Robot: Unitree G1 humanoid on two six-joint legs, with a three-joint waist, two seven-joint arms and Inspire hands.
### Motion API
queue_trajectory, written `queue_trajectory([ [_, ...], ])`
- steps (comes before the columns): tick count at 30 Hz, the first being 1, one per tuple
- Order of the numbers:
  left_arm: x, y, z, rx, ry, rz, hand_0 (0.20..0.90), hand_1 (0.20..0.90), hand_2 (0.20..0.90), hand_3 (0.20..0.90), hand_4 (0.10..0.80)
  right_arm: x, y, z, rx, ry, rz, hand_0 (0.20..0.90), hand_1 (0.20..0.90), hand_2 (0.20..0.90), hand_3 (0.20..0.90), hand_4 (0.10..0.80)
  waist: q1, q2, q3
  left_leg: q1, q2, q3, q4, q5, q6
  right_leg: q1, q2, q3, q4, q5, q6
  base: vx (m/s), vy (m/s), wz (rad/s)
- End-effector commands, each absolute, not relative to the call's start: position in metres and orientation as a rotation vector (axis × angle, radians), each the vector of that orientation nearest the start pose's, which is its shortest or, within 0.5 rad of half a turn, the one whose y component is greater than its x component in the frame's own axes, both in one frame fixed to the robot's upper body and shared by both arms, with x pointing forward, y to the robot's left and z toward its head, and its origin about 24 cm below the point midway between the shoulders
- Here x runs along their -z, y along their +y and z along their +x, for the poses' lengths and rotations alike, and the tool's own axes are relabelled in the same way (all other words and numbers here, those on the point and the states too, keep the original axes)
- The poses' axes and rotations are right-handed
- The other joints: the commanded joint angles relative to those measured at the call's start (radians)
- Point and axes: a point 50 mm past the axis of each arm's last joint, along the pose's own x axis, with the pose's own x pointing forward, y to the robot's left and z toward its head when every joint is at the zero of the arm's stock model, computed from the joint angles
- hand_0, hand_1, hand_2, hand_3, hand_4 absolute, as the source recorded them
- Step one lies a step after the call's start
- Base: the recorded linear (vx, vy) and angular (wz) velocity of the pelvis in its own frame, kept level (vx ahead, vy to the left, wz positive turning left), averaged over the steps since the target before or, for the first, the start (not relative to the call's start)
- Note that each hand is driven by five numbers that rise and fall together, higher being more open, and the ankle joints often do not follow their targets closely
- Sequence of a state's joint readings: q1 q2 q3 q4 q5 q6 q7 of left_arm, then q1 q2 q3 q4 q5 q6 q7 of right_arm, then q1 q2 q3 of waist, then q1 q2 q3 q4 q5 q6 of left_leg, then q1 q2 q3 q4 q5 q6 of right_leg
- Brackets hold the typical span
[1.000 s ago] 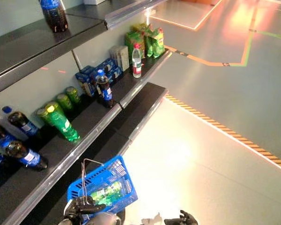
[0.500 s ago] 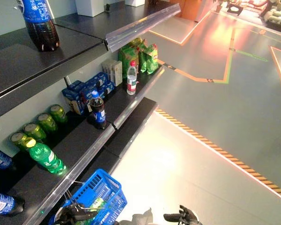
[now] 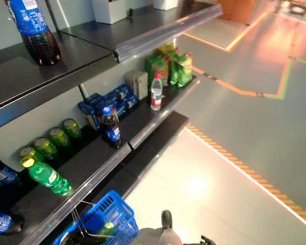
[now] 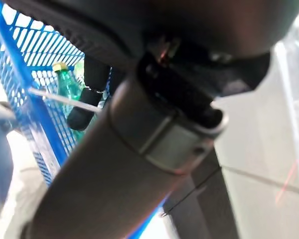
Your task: Pick up the drink and place into the basket.
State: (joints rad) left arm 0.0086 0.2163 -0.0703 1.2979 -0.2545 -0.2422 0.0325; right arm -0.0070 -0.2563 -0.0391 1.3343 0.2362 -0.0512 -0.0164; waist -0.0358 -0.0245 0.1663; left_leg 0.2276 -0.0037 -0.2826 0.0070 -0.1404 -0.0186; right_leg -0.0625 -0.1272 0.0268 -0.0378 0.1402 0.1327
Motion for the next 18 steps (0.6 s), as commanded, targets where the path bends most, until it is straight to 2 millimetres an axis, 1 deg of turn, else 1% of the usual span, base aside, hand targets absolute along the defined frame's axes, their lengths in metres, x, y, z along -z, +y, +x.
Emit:
queue_trajectory([
  [1, 0.1140, 0.2746, 0.1561, -0.292, 0.675, 0.143, 0.300, 0.300, 0.300, 0.200, 0.100, 0.1433, -0.2824, 0.1086, 0.423, 1.095, -0.054, 0.900, 0.900, 0.900, 0.900, 0.800, 0.044, -0.017, -0.077, -0.003, -0.090, 0.063, 0.079, -0.073, 0.078, -0.067, -0.020, 0.075, 0.119, 0.052, 0.005, 0.200, -0.286, 1.31],
  [2, 0.1153, 0.2752, 0.1526, -0.294, 0.681, 0.130, 0.300, 0.300, 0.300, 0.200, 0.100, 0.1429, -0.2830, 0.1087, 0.415, 1.091, -0.060, 0.900, 0.900, 0.900, 0.900, 0.800, 0.043, -0.014, -0.085, 0.005, -0.071, 0.055, 0.081, -0.070, 0.066, -0.055, 0.003, 0.085, 0.141, 0.011, -0.002, 0.189, -0.278, 1.01],
  [3, 0.1151, 0.2752, 0.1523, -0.292, 0.677, 0.124, 0.300, 0.300, 0.300, 0.200, 0.100, 0.1422, -0.2835, 0.1102, 0.394, 1.085, -0.069, 0.900, 0.900, 0.900, 0.900, 0.800, 0.044, -0.014, -0.088, 0.007, -0.060, 0.051, 0.084, -0.069, 0.056, -0.047, 0.015, 0.089, 0.151, -0.012, -0.009, 0.166, -0.267, 0.67],
  [4, 0.1150, 0.2755, 0.1524, -0.297, 0.676, 0.121, 0.300, 0.300, 0.300, 0.200, 0.100, 0.1418, -0.2835, 0.1113, 0.373, 1.084, -0.079, 0.900, 0.900, 0.900, 0.900, 0.800, 0.046, -0.016, -0.091, 0.005, -0.052, 0.046, 0.089, -0.068, 0.048, -0.040, 0.018, 0.086, 0.155, -0.025, -0.015, 0.079, -0.225, 0.37],
  [5, 0.1146, 0.2750, 0.1528, -0.302, 0.669, 0.114, 0.300, 0.300, 0.300, 0.200, 0.100, 0.1415, -0.2833, 0.1126, 0.374, 1.084, -0.082, 0.900, 0.900, 0.900, 0.900, 0.800, 0.053, -0.024, -0.092, -0.007, -0.049, 0.042, 0.098, -0.055, 0.037, -0.033, 0.010, 0.077, 0.151, -0.027, -0.019, 0.075, -0.276, 0.46],
  [6, 0.1147, 0.2751, 0.1519, -0.329, 0.664, 0.089, 0.300, 0.300, 0.300, 0.200, 0.100, 0.1413, -0.2833, 0.1134, 0.367, 1.089, -0.093, 0.900, 0.900, 0.900, 0.900, 0.800, 0.069, -0.019, -0.091, -0.017, -0.029, 0.039, 0.111, -0.046, 0.026, -0.009, 0.013, 0.060, 0.143, -0.046, -0.027, 0.043, -0.286, 0.45],
  [7, 0.1145, 0.2754, 0.1513, -0.335, 0.662, 0.079, 0.300, 0.300, 0.300, 0.200, 0.100, 0.1411, -0.2840, 0.1135, 0.367, 1.093, -0.101, 0.900, 0.900, 0.900, 0.900, 0.800, 0.082, -0.021, -0.089, -0.030, -0.018, 0.036, 0.122, -0.030, 0.017, 0.006, 0.011, 0.046, 0.132, -0.053, -0.032, 0.065, -0.355, 0.52],
  [8, 0.1143, 0.2743, 0.1506, -0.324, 0.655, 0.080, 0.300, 0.300, 0.300, 0.200, 0.100, 0.1409, -0.2853, 0.1130, 0.368, 1.105, -0.113, 0.900, 0.900, 0.900, 0.900, 0.800, 0.106, -0.024, -0.087, -0.049, -0.005, 0.034, 0.128, -0.003, 0.006, 0.032, 0.005, 0.009, 0.111, -0.061, -0.041, 0.021, -0.296, 0.63],
  [9, 0.1145, 0.2728, 0.1500, -0.314, 0.654, 0.080, 0.300, 0.300, 0.300, 0.200, 0.100, 0.1409, -0.2864, 0.1118, 0.374, 1.112, -0.117, 0.900, 0.900, 0.900, 0.900, 0.800, 0.119, -0.023, -0.085, -0.059, 0.002, 0.036, 0.124, 0.010, 0.001, 0.049, 0.002, -0.020, 0.096, -0.067, -0.046, 0.014, -0.241, 0.77],
  [10, 0.1147, 0.2722, 0.1494, -0.311, 0.653, 0.078, 0.300, 0.300, 0.300, 0.200, 0.100, 0.1408, -0.2872, 0.1112, 0.383, 1.112, -0.114, 0.900, 0.900, 0.900, 0.900, 0.800, 0.124, -0.022, -0.084, -0.062, 0.007, 0.040, 0.117, 0.015, -0.002, 0.058, 0.000, -0.037, 0.088, -0.070, -0.048, -0.010, -0.167, 0.87],
  [11, 0.1147, 0.2720, 0.1483, -0.314, 0.652, 0.077, 0.300, 0.300, 0.300, 0.200, 0.100, 0.1409, -0.2879, 0.1100, 0.391, 1.113, -0.111, 0.900, 0.900, 0.900, 0.900, 0.800, 0.132, -0.018, -0.085, -0.069, 0.016, 0.056, 0.101, 0.025, -0.007, 0.068, 0.001, -0.061, 0.075, -0.075, -0.052, -0.014, -0.129, 0.84],
  [13, 0.1146, 0.2729, 0.1470, -0.320, 0.656, 0.079, 0.300, 0.300, 0.300, 0.200, 0.100, 0.1411, -0.2881, 0.1086, 0.386, 1.114, -0.113, 0.900, 0.900, 0.900, 0.900, 0.800, 0.139, -0.013, -0.088, -0.083, 0.023, 0.079, 0.075, 0.046, -0.016, 0.082, 0.004, -0.091, 0.058, -0.081, -0.056, -0.071, -0.117, 0.93],
  [14, 0.1140, 0.2725, 0.1476, -0.315, 0.654, 0.075, 0.300, 0.300, 0.300, 0.200, 0.100, 0.1409, -0.2885, 0.1085, 0.390, 1.109, -0.115, 0.900, 0.900, 0.900, 0.900, 0.800, 0.147, -0.007, -0.091, -0.104, 0.027, 0.118, 0.049, 0.064, -0.026, 0.094, 0.003, -0.127, 0.033, -0.081, -0.058, -0.131, -0.069, 1.05],
  [15, 0.1138, 0.2720, 0.1482, -0.312, 0.652, 0.074, 0.300, 0.300, 0.300, 0.200, 0.100, 0.1407, -0.2889, 0.1083, 0.397, 1.106, -0.116, 0.900, 0.900, 0.900, 0.900, 0.800, 0.146, -0.004, -0.092, -0.111, 0.032, 0.143, 0.036, 0.072, -0.030, 0.098, 0.003, -0.141, 0.024, -0.081, -0.059, -0.103, -0.035, 0.73],
  [16, 0.1138, 0.2720, 0.1482, -0.312, 0.652, 0.074, 0.300, 0.300, 0.300, 0.200, 0.100, 0.1407, -0.2889, 0.1083, 0.397, 1.106, -0.116, 0.900, 0.900, 0.900, 0.900, 0.800, 0.146, -0.004, -0.092, -0.111, 0.032, 0.143, 0.036, 0.072, -0.030, 0.098, 0.003, -0.141, 0.024, -0.081, -0.059, -0.070, 0.001, 0.84],
  [17, 0.1136, 0.2715, 0.1491, -0.308, 0.651, 0.073, 0.300, 0.300, 0.300, 0.200, 0.100, 0.1406, -0.2893, 0.1079, 0.401, 1.104, -0.118, 0.900, 0.900, 0.900, 0.900, 0.800, 0.144, -0.001, -0.094, -0.118, 0.038, 0.173, 0.023, 0.082, -0.036, 0.101, 0.002, -0.157, 0.016, -0.082, -0.059, -0.159, 0.029, 0.89],
  [18, 0.1125, 0.2690, 0.1532, -0.278, 0.644, 0.075, 0.300, 0.300, 0.300, 0.200, 0.100, 0.1402, -0.2915, 0.1059, 0.435, 1.100, -0.114, 0.900, 0.900, 0.900, 0.900, 0.800, 0.134, 0.006, -0.096, -0.128, 0.057, 0.243, -0.002, 0.102, -0.054, 0.107, -0.005, -0.197, 0.000, -0.083, -0.060, -0.357, 0.098, 1.68],
])
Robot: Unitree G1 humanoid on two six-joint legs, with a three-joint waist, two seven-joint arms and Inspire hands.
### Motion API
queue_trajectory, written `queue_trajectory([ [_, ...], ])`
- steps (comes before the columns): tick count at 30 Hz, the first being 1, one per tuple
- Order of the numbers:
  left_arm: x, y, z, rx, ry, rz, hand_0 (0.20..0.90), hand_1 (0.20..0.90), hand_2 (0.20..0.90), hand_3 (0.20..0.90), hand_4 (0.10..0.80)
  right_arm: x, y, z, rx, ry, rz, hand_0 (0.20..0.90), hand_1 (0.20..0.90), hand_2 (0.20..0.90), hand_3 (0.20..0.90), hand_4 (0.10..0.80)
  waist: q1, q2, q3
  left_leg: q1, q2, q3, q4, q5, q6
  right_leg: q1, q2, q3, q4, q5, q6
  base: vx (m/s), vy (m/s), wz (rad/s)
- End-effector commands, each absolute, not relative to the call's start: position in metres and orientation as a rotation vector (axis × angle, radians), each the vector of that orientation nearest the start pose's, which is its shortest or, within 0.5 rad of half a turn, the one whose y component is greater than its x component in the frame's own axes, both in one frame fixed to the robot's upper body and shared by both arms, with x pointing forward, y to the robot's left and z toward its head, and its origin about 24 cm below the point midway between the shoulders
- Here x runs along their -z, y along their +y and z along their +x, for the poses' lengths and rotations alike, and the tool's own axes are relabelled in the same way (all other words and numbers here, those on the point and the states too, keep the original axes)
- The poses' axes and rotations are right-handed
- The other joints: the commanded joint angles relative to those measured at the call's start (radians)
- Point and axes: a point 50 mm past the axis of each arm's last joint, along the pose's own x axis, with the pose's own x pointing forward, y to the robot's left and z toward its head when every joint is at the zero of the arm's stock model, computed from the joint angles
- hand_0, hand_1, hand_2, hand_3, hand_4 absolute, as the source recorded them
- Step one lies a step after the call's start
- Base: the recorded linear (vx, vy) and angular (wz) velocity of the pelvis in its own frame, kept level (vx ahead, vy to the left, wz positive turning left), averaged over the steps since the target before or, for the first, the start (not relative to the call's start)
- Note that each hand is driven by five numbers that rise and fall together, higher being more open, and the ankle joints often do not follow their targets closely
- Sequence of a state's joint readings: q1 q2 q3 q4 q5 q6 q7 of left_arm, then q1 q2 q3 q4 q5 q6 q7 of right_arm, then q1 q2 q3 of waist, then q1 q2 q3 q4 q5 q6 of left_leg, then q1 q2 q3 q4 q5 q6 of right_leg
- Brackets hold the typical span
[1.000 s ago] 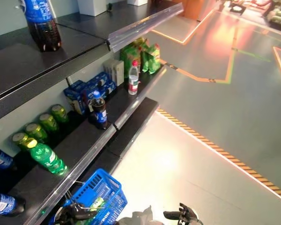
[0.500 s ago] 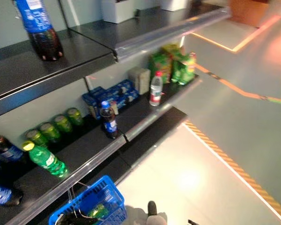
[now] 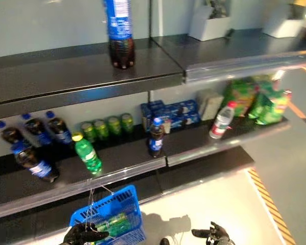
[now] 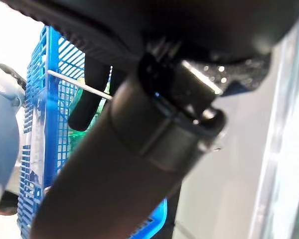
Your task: Pick up the drink and place into the basket.
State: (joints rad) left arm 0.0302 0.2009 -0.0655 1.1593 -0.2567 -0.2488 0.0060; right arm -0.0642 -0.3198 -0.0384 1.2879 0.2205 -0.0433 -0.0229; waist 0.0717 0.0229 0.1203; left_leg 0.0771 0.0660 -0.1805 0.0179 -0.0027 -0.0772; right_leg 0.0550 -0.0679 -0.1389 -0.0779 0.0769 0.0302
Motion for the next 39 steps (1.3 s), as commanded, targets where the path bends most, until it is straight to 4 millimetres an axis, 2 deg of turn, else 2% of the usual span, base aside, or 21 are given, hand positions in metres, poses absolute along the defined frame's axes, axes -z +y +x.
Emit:
queue_trajectory([
  [1, 0.112, 0.264, 0.158, -0.264, 0.640, 0.074, 0.300, 0.300, 0.300, 0.200, 0.100, 0.140, -0.295, 0.102, 0.470, 1.098, -0.116, 0.900, 0.900, 0.900, 0.900, 0.800, 0.004, -0.035, -0.050, 0.009, 0.011, 0.229, -0.001, -0.008, -0.023, -0.002, -0.075, -0.084, 0.032, -0.022, 0.037, -0.353, 0.125, 1.53],
  [3, 0.114, 0.260, 0.159, -0.277, 0.638, 0.059, 0.300, 0.300, 0.300, 0.200, 0.100, 0.140, -0.296, 0.100, 0.458, 1.104, -0.128, 0.900, 0.900, 0.900, 0.900, 0.800, -0.017, -0.036, -0.050, -0.003, 0.024, 0.274, 0.076, 0.022, -0.039, 0.006, -0.082, -0.108, 0.024, -0.022, 0.029, -0.268, 0.156, 2.09],
  [6, 0.113, 0.260, 0.161, -0.285, 0.633, 0.049, 0.300, 0.300, 0.300, 0.200, 0.100, 0.140, -0.297, 0.097, 0.453, 1.106, -0.129, 0.900, 0.900, 0.900, 0.900, 0.800, -0.031, -0.038, -0.050, -0.006, 0.053, 0.300, 0.116, 0.052, -0.049, 0.010, -0.087, -0.113, 0.015, -0.016, 0.027, -0.146, 0.156, 1.00],
  [7, 0.112, 0.259, 0.164, -0.283, 0.628, 0.042, 0.300, 0.300, 0.300, 0.200, 0.100, 0.141, -0.298, 0.092, 0.444, 1.113, -0.137, 0.900, 0.900, 0.900, 0.900, 0.800, -0.039, -0.036, -0.055, 0.000, 0.082, 0.315, 0.100, 0.061, -0.054, 0.012, -0.096, -0.122, 0.009, -0.009, 0.034, -0.180, 0.300, 0.75],
  [11, 0.113, 0.257, 0.163, -0.282, 0.620, 0.027, 0.300, 0.300, 0.300, 0.200, 0.100, 0.139, -0.304, 0.091, 0.447, 1.126, -0.171, 0.900, 0.900, 0.900, 0.900, 0.800, -0.043, -0.015, -0.057, 0.043, 0.092, 0.314, -0.028, 0.020, -0.060, -0.002, -0.129, -0.120, 0.019, 0.009, 0.072, -0.136, 0.321, 0.81],
  [13, 0.112, 0.258, 0.163, -0.284, 0.613, 0.026, 0.300, 0.300, 0.300, 0.200, 0.100, 0.137, -0.306, 0.094, 0.450, 1.120, -0.180, 0.900, 0.900, 0.900, 0.900, 0.800, -0.043, -0.008, -0.050, 0.064, 0.086, 0.323, -0.075, 0.008, -0.064, -0.014, -0.158, -0.127, 0.020, 0.031, 0.105, -0.146, 0.328, 0.50],
  [14, 0.112, 0.258, 0.163, -0.284, 0.613, 0.026, 0.300, 0.300, 0.300, 0.200, 0.100, 0.137, -0.306, 0.094, 0.450, 1.120, -0.180, 0.900, 0.900, 0.900, 0.900, 0.800, -0.043, -0.008, -0.050, 0.064, 0.086, 0.323, -0.075, 0.008, -0.064, -0.014, -0.158, -0.127, 0.020, 0.031, 0.105, -0.094, 0.216, 0.36],
  [16, 0.111, 0.262, 0.163, -0.289, 0.609, 0.027, 0.300, 0.300, 0.300, 0.200, 0.100, 0.136, -0.305, 0.097, 0.458, 1.110, -0.172, 0.900, 0.900, 0.900, 0.900, 0.800, -0.045, -0.008, -0.043, 0.074, 0.084, 0.340, -0.091, 0.003, -0.063, -0.030, -0.185, -0.132, 0.023, 0.052, 0.132, -0.073, 0.198, 0.22],
  [17, 0.110, 0.267, 0.161, -0.298, 0.610, 0.036, 0.300, 0.300, 0.300, 0.200, 0.100, 0.136, -0.305, 0.099, 0.471, 1.115, -0.168, 0.900, 0.900, 0.900, 0.900, 0.800, -0.045, -0.010, -0.037, 0.077, 0.073, 0.341, -0.097, -0.008, -0.054, -0.037, -0.201, -0.130, 0.024, 0.065, 0.153, -0.149, 0.346, 0.12],
  [18, 0.107, 0.274, 0.161, -0.318, 0.601, 0.042, 0.300, 0.300, 0.300, 0.200, 0.100, 0.138, -0.301, 0.100, 0.464, 1.111, -0.144, 0.900, 0.900, 0.900, 0.900, 0.800, -0.036, -0.023, -0.025, 0.073, 0.043, 0.326, -0.089, -0.028, -0.033, -0.046, -0.232, -0.125, 0.013, 0.104, 0.176, -0.169, 0.370, 0.01],
  [19, 0.104, 0.282, 0.160, -0.324, 0.598, 0.058, 0.300, 0.300, 0.300, 0.200, 0.100, 0.139, -0.300, 0.098, 0.450, 1.116, -0.148, 0.900, 0.900, 0.900, 0.900, 0.800, -0.026, -0.032, -0.017, 0.074, 0.019, 0.320, -0.090, -0.042, -0.018, -0.062, -0.260, -0.127, 0.007, 0.141, 0.185, -0.141, 0.280, -0.10],
  [20, 0.104, 0.284, 0.160, -0.326, 0.600, 0.062, 0.300, 0.300, 0.300, 0.200, 0.100, 0.139, -0.300, 0.097, 0.459, 1.119, -0.143, 0.900, 0.900, 0.900, 0.900, 0.800, -0.024, -0.035, -0.015, 0.074, 0.012, 0.320, -0.090, -0.045, -0.013, -0.067, -0.268, -0.127, 0.006, 0.151, 0.189, -0.102, 0.215, -0.13],
  [21, 0.103, 0.289, 0.159, -0.333, 0.610, 0.075, 0.300, 0.300, 0.300, 0.200, 0.100, 0.140, -0.300, 0.092, 0.490, 1.132, -0.120, 0.900, 0.900, 0.900, 0.900, 0.800, -0.020, -0.038, -0.012, 0.071, -0.012, 0.310, -0.093, -0.055, 0.004, -0.085, -0.282, -0.125, 0.007, 0.173, 0.193, -0.068, 0.153, -0.08],
  [22, 0.103, 0.291, 0.158, -0.336, 0.619, 0.086, 0.300, 0.300, 0.300, 0.200, 0.100, 0.141, -0.300, 0.090, 0.497, 1.140, -0.114, 0.900, 0.900, 0.900, 0.900, 0.800, -0.023, -0.040, -0.009, 0.070, -0.021, 0.304, -0.092, -0.060, 0.012, -0.095, -0.282, -0.111, 0.012, 0.180, 0.190, -0.061, 0.158, 0.03],
  [24, 0.104, 0.294, 0.157, -0.338, 0.636, 0.104, 0.300, 0.300, 0.300, 0.200, 0.100, 0.143, -0.297, 0.086, 0.497, 1.156, -0.101, 0.900, 0.900, 0.900, 0.900, 0.800, -0.045, -0.041, -0.005, 0.068, -0.038, 0.291, -0.086, -0.066, 0.037, -0.127, -0.261, -0.037, 0.072, 0.173, 0.176, -0.023, 0.093, 0.11],
  [27, 0.102, 0.296, 0.160, -0.331, 0.641, 0.120, 0.300, 0.300, 0.300, 0.200, 0.100, 0.145, -0.295, 0.085, 0.492, 1.167, -0.090, 0.900, 0.900, 0.900, 0.900, 0.800, -0.067, -0.035, -0.005, 0.046, -0.040, 0.286, -0.055, -0.071, 0.063, -0.131, -0.215, 0.031, 0.143, 0.103, 0.150, -0.021, 0.010, 0.24],
  [29, 0.102, 0.295, 0.163, -0.325, 0.642, 0.134, 0.300, 0.300, 0.300, 0.200, 0.100, 0.145, -0.294, 0.085, 0.484, 1.176, -0.086, 0.900, 0.900, 0.900, 0.900, 0.800, -0.072, -0.033, -0.009, 0.034, -0.039, 0.277, -0.040, -0.073, 0.072, -0.117, -0.189, 0.057, 0.143, 0.061, 0.141, -0.009, -0.059, 0.27],
  [31, 0.102, 0.295, 0.164, -0.329, 0.644, 0.140, 0.300, 0.300, 0.300, 0.200, 0.100, 0.146, -0.294, 0.083, 0.477, 1.184, -0.090, 0.900, 0.900, 0.900, 0.900, 0.800, -0.070, -0.037, -0.012, 0.021, -0.041, 0.266, -0.024, -0.075, 0.076, -0.098, -0.172, 0.069, 0.123, 0.042, 0.139, 0.021, -0.132, 0.19],
  [34, 0.102, 0.294, 0.166, -0.345, 0.645, 0.116, 0.300, 0.300, 0.300, 0.200, 0.100, 0.146, -0.291, 0.089, 0.455, 1.190, -0.086, 0.900, 0.900, 0.900, 0.900, 0.800, -0.069, -0.040, -0.022, 0.032, -0.018, 0.268, -0.022, -0.072, 0.059, -0.062, -0.151, 0.062, 0.095, 0.019, 0.133, 0.066, -0.166, 0.27],
  [39, 0.102, 0.277, 0.173, -0.268, 0.617, 0.094, 0.300, 0.300, 0.300, 0.200, 0.100, 0.144, -0.295, 0.091, 0.470, 1.192, -0.092, 0.900, 0.900, 0.900, 0.900, 0.800, -0.065, -0.027, -0.034, 0.058, 0.003, 0.279, -0.054, -0.057, 0.038, -0.001, -0.132, 0.043, 0.055, -0.002, 0.118, 0.069, -0.065, 0.08],
])
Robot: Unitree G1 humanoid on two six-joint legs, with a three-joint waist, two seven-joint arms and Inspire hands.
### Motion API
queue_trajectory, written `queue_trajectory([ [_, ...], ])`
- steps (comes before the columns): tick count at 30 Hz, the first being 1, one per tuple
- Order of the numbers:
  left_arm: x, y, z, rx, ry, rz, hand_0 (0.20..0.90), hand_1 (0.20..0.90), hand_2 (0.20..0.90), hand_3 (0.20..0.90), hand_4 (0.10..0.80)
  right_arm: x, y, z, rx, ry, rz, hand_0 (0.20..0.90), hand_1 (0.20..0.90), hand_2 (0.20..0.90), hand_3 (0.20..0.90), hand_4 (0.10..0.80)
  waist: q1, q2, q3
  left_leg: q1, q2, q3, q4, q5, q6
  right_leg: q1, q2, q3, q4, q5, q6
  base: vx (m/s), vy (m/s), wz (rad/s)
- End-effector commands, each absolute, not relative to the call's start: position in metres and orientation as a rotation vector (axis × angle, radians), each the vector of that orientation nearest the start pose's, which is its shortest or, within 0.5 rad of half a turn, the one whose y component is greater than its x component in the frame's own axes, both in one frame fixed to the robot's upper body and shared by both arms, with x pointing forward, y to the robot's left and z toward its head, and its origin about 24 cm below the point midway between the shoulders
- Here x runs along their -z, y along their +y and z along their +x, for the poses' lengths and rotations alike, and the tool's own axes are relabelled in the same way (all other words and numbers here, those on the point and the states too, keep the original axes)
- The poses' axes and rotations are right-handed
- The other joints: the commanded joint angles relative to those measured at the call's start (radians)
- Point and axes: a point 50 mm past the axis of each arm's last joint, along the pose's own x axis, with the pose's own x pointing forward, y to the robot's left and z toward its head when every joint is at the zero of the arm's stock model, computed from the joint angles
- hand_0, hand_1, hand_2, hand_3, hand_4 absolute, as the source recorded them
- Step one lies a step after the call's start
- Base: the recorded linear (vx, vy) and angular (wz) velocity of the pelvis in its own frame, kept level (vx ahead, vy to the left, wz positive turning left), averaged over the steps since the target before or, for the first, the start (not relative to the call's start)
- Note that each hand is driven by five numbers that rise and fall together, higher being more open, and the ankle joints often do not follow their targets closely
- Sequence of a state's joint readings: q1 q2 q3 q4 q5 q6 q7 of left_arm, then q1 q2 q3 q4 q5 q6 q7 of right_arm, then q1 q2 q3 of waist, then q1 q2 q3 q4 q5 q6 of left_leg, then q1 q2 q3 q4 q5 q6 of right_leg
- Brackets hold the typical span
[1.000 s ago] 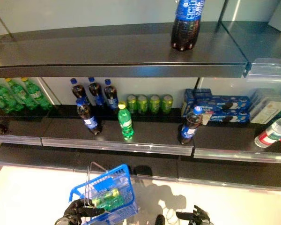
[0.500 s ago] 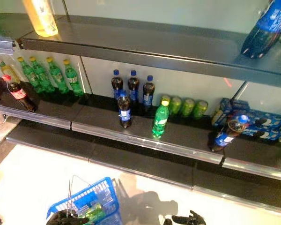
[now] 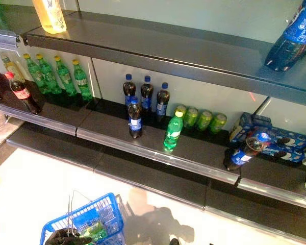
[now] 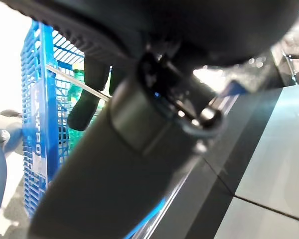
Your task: Pick up the drink and place into the basket.
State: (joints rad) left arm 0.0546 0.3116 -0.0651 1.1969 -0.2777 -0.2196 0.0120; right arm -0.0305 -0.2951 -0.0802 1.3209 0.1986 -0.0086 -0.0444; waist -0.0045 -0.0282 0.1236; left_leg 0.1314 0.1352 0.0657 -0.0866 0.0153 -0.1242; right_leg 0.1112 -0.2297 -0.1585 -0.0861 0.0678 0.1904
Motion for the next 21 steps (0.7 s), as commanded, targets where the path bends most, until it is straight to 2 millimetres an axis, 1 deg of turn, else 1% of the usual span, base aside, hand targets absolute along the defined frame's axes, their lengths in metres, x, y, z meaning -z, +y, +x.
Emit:
queue_trajectory([
  [1, 0.103, 0.274, 0.174, -0.255, 0.613, 0.092, 0.300, 0.300, 0.300, 0.200, 0.100, 0.144, -0.294, 0.090, 0.470, 1.193, -0.091, 0.900, 0.900, 0.900, 0.900, 0.800, 0.012, 0.026, -0.039, 0.007, -0.064, 0.034, 0.048, -0.074, 0.081, -0.050, 0.030, 0.056, 0.060, 0.005, -0.044, 0.050, -0.023, 0.04],
  [3, 0.104, 0.270, 0.174, -0.240, 0.618, 0.092, 0.300, 0.300, 0.300, 0.200, 0.100, 0.146, -0.292, 0.088, 0.468, 1.194, -0.083, 0.900, 0.900, 0.900, 0.900, 0.800, 0.011, 0.030, -0.039, 0.014, -0.059, 0.036, 0.044, -0.072, 0.076, -0.040, 0.030, 0.045, 0.058, 0.000, -0.046, 0.064, -0.033, 0.03],
  [5, 0.106, 0.271, 0.171, -0.244, 0.632, 0.095, 0.300, 0.300, 0.300, 0.200, 0.100, 0.147, -0.290, 0.087, 0.447, 1.199, -0.087, 0.900, 0.900, 0.900, 0.900, 0.800, 0.007, 0.031, -0.039, 0.020, -0.057, 0.038, 0.041, -0.071, 0.075, -0.033, 0.032, 0.044, 0.061, -0.007, -0.048, 0.050, -0.029, 0.01],
  [8, 0.108, 0.272, 0.166, -0.246, 0.650, 0.103, 0.300, 0.300, 0.300, 0.200, 0.100, 0.149, -0.286, 0.085, 0.410, 1.210, -0.079, 0.900, 0.900, 0.900, 0.900, 0.800, 0.002, 0.032, -0.036, 0.021, -0.053, 0.039, 0.049, -0.075, 0.076, -0.035, 0.035, 0.047, 0.077, -0.021, -0.053, 0.038, -0.045, 0.00],
  [10, 0.112, 0.274, 0.159, -0.254, 0.680, 0.107, 0.300, 0.300, 0.300, 0.200, 0.100, 0.151, -0.281, 0.083, 0.361, 1.223, -0.078, 0.900, 0.900, 0.900, 0.900, 0.800, -0.003, 0.031, -0.033, 0.018, -0.048, 0.036, 0.074, -0.082, 0.075, -0.037, 0.043, 0.060, 0.089, -0.032, -0.063, 0.036, -0.048, 0.01],
  [11, 0.115, 0.273, 0.154, -0.250, 0.696, 0.115, 0.300, 0.300, 0.300, 0.200, 0.100, 0.152, -0.279, 0.083, 0.332, 1.235, -0.090, 0.900, 0.900, 0.900, 0.900, 0.800, -0.002, 0.026, -0.028, 0.002, -0.050, 0.022, 0.120, -0.092, 0.071, -0.039, 0.051, 0.074, 0.093, -0.039, -0.077, 0.015, -0.041, 0.00],
  [12, 0.118, 0.270, 0.151, -0.242, 0.709, 0.119, 0.300, 0.300, 0.300, 0.200, 0.100, 0.152, -0.279, 0.083, 0.305, 1.244, -0.104, 0.900, 0.900, 0.900, 0.900, 0.800, 0.003, 0.019, -0.020, -0.030, -0.060, 0.000, 0.190, -0.102, 0.065, -0.038, 0.054, 0.084, 0.096, -0.040, -0.088, 0.013, -0.021, 0.03],
  [13, 0.120, 0.268, 0.148, -0.234, 0.721, 0.122, 0.300, 0.300, 0.300, 0.200, 0.100, 0.152, -0.279, 0.084, 0.292, 1.247, -0.112, 0.900, 0.900, 0.900, 0.900, 0.800, 0.009, 0.015, -0.013, -0.062, -0.067, -0.022, 0.236, -0.100, 0.058, -0.036, 0.058, 0.092, 0.097, -0.038, -0.095, 0.041, 0.048, 0.21],
  [14, 0.122, 0.266, 0.145, -0.225, 0.732, 0.121, 0.300, 0.300, 0.300, 0.200, 0.100, 0.151, -0.280, 0.084, 0.289, 1.246, -0.117, 0.900, 0.900, 0.900, 0.900, 0.800, 0.023, 0.017, -0.003, -0.094, -0.069, -0.061, 0.235, -0.065, 0.046, -0.030, 0.068, 0.106, 0.092, -0.033, -0.096, 0.076, 0.235, 0.55],
  [15, 0.122, 0.261, 0.151, -0.207, 0.732, 0.100, 0.300, 0.300, 0.300, 0.200, 0.100, 0.148, -0.282, 0.095, 0.269, 1.225, -0.145, 0.900, 0.900, 0.900, 0.900, 0.800, 0.035, 0.018, 0.023, -0.120, -0.076, -0.065, 0.197, -0.059, 0.053, -0.040, 0.059, 0.109, 0.103, -0.037, -0.085, 0.068, 0.274, 0.58],
  [17, 0.122, 0.260, 0.153, -0.200, 0.734, 0.100, 0.300, 0.300, 0.300, 0.200, 0.100, 0.147, -0.283, 0.096, 0.267, 1.227, -0.154, 0.900, 0.900, 0.900, 0.900, 0.800, 0.035, 0.019, 0.024, -0.120, -0.072, -0.058, 0.190, -0.055, 0.054, -0.044, 0.056, 0.107, 0.105, -0.039, -0.084, 0.013, 0.165, 0.13],
  [18, 0.121, 0.260, 0.157, -0.200, 0.735, 0.099, 0.300, 0.300, 0.300, 0.200, 0.100, 0.146, -0.286, 0.095, 0.270, 1.225, -0.161, 0.900, 0.900, 0.900, 0.900, 0.800, 0.034, 0.020, 0.023, -0.111, -0.073, -0.056, 0.159, -0.047, 0.059, -0.054, 0.047, 0.096, 0.111, -0.036, -0.078, 0.034, 0.142, -0.35],
  [19, 0.121, 0.259, 0.158, -0.196, 0.737, 0.106, 0.300, 0.300, 0.300, 0.200, 0.100, 0.148, -0.285, 0.090, 0.270, 1.220, -0.124, 0.900, 0.900, 0.900, 0.900, 0.800, 0.032, 0.018, 0.020, -0.087, -0.075, -0.054, 0.107, -0.035, 0.065, -0.062, 0.035, 0.086, 0.117, -0.030, -0.063, 0.077, 0.146, -0.42],
  [21, 0.121, 0.266, 0.152, -0.212, 0.746, 0.123, 0.300, 0.300, 0.300, 0.200, 0.100, 0.151, -0.281, 0.081, 0.273, 1.229, -0.111, 0.900, 0.900, 0.900, 0.900, 0.800, 0.028, 0.011, 0.013, -0.055, -0.076, -0.041, 0.058, -0.033, 0.075, -0.056, 0.030, 0.087, 0.111, -0.029, -0.051, 0.146, 0.033, -0.15],
])
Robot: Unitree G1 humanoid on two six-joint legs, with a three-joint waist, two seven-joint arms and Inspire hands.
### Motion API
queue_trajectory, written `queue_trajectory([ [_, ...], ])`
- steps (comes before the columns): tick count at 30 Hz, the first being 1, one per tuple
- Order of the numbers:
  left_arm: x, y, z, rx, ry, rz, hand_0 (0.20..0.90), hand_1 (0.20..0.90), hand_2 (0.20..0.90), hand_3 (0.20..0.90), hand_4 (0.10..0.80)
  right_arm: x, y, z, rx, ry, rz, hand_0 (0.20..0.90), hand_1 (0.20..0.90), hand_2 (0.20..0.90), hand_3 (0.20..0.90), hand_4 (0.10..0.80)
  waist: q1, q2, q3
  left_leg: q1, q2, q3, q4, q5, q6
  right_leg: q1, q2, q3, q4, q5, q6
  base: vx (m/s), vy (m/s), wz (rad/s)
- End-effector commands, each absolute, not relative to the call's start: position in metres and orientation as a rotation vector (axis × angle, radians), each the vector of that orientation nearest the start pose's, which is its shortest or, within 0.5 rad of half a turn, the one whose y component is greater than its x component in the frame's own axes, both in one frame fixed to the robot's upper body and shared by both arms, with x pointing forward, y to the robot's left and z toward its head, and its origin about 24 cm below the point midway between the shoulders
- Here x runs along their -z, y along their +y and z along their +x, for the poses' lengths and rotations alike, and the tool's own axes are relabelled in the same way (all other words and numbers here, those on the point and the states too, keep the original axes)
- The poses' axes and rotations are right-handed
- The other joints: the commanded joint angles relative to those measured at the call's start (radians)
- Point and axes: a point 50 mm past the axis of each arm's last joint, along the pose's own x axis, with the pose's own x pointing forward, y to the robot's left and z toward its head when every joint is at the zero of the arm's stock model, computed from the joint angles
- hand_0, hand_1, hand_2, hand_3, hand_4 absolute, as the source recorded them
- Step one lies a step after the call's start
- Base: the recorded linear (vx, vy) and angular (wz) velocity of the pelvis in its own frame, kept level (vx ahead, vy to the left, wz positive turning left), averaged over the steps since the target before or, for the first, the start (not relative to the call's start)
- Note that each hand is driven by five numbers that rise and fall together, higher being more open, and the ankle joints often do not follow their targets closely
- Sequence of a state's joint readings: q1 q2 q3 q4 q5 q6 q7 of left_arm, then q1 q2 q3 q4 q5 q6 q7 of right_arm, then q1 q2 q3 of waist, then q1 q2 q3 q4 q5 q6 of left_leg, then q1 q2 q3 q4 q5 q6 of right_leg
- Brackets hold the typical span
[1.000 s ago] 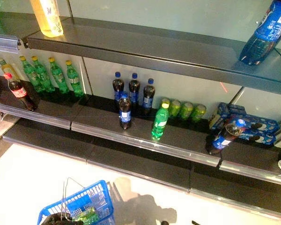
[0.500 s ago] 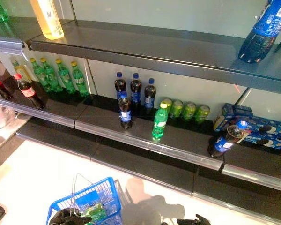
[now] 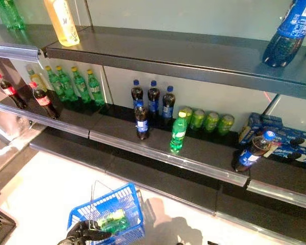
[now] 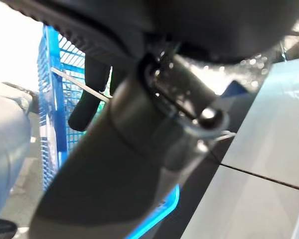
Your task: Pick up the drink and place into the basket.
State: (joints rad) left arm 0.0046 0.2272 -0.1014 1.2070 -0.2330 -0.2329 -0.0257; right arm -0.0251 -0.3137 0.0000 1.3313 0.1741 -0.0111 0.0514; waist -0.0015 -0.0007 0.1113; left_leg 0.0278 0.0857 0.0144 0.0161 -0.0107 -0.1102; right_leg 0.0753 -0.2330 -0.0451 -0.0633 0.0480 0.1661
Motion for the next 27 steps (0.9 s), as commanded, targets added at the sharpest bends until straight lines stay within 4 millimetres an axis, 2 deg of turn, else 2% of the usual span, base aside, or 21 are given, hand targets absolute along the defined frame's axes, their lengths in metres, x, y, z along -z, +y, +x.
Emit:
queue_trajectory([
  [1, 0.121, 0.270, 0.149, -0.225, 0.751, 0.128, 0.300, 0.300, 0.300, 0.200, 0.100, 0.152, -0.279, 0.078, 0.274, 1.233, -0.106, 0.900, 0.900, 0.900, 0.900, 0.800, 0.022, -0.019, 0.023, 0.057, -0.026, 0.017, -0.055, -0.008, 0.063, -0.019, 0.034, -0.023, 0.084, -0.010, -0.025, 0.113, -0.023, -0.05],
  [7, 0.125, 0.276, 0.136, -0.234, 0.792, 0.141, 0.300, 0.300, 0.300, 0.200, 0.100, 0.155, -0.273, 0.073, 0.283, 1.247, -0.084, 0.900, 0.900, 0.900, 0.900, 0.800, 0.018, -0.023, 0.009, 0.079, -0.018, 0.039, -0.083, -0.011, 0.071, -0.011, 0.042, -0.020, 0.061, -0.008, -0.027, 0.050, -0.043, -0.02],
  [15, 0.131, 0.275, 0.124, -0.216, 0.845, 0.151, 0.300, 0.300, 0.300, 0.200, 0.100, 0.156, -0.274, 0.068, 0.306, 1.280, -0.060, 0.900, 0.900, 0.900, 0.900, 0.800, 0.012, -0.015, 0.000, 0.088, -0.005, 0.051, -0.103, -0.004, 0.063, 0.006, 0.060, -0.021, 0.021, 0.002, -0.031, 0.031, -0.025, -0.03],
  [16, 0.129, 0.275, 0.126, -0.216, 0.835, 0.156, 0.300, 0.300, 0.300, 0.200, 0.100, 0.155, -0.277, 0.071, 0.305, 1.277, -0.067, 0.900, 0.900, 0.900, 0.900, 0.800, 0.008, -0.011, 0.010, 0.078, 0.001, 0.057, -0.099, 0.003, 0.059, -0.006, 0.065, -0.013, 0.027, 0.003, -0.034, -0.004, -0.003, -0.08],
  [19, 0.122, 0.269, 0.150, -0.238, 0.759, 0.113, 0.300, 0.300, 0.300, 0.200, 0.100, 0.150, -0.281, 0.088, 0.298, 1.229, -0.077, 0.900, 0.900, 0.900, 0.900, 0.800, 0.008, 0.004, 0.059, 0.019, 0.013, 0.056, -0.092, 0.031, 0.050, -0.073, 0.069, -0.005, 0.051, 0.012, -0.043, -0.155, -0.003, -0.16],
  [20, 0.116, 0.263, 0.166, -0.244, 0.703, 0.093, 0.300, 0.300, 0.300, 0.200, 0.100, 0.147, -0.280, 0.103, 0.300, 1.182, -0.074, 0.900, 0.900, 0.900, 0.900, 0.800, 0.012, 0.010, 0.104, -0.023, 0.014, 0.047, -0.090, 0.049, 0.048, -0.114, 0.070, -0.002, 0.055, 0.024, -0.048, -0.245, -0.007, -0.10],
  [21, 0.116, 0.263, 0.166, -0.244, 0.703, 0.093, 0.300, 0.300, 0.300, 0.200, 0.100, 0.147, -0.280, 0.103, 0.300, 1.182, -0.074, 0.900, 0.900, 0.900, 0.900, 0.800, 0.012, 0.010, 0.104, -0.023, 0.014, 0.047, -0.090, 0.049, 0.048, -0.114, 0.070, -0.002, 0.055, 0.024, -0.048, -0.287, -0.019, -0.03],
  [24, 0.107, 0.258, 0.184, -0.241, 0.637, 0.073, 0.300, 0.300, 0.300, 0.200, 0.100, 0.142, -0.278, 0.122, 0.309, 1.121, -0.067, 0.900, 0.900, 0.900, 0.900, 0.800, 0.015, 0.016, 0.160, -0.078, 0.019, 0.045, -0.074, 0.063, 0.044, -0.171, 0.065, -0.015, 0.074, 0.031, -0.054, -0.222, -0.018, 0.04],
  [27, 0.101, 0.254, 0.195, -0.255, 0.580, 0.039, 0.300, 0.300, 0.300, 0.200, 0.100, 0.133, -0.285, 0.139, 0.345, 1.046, -0.069, 0.900, 0.900, 0.900, 0.900, 0.800, 0.009, 0.024, 0.234, -0.193, 0.009, 0.020, 0.059, 0.053, 0.039, -0.265, 0.051, -0.026, 0.160, 0.022, -0.068, -0.271, 0.017, -0.03],
])
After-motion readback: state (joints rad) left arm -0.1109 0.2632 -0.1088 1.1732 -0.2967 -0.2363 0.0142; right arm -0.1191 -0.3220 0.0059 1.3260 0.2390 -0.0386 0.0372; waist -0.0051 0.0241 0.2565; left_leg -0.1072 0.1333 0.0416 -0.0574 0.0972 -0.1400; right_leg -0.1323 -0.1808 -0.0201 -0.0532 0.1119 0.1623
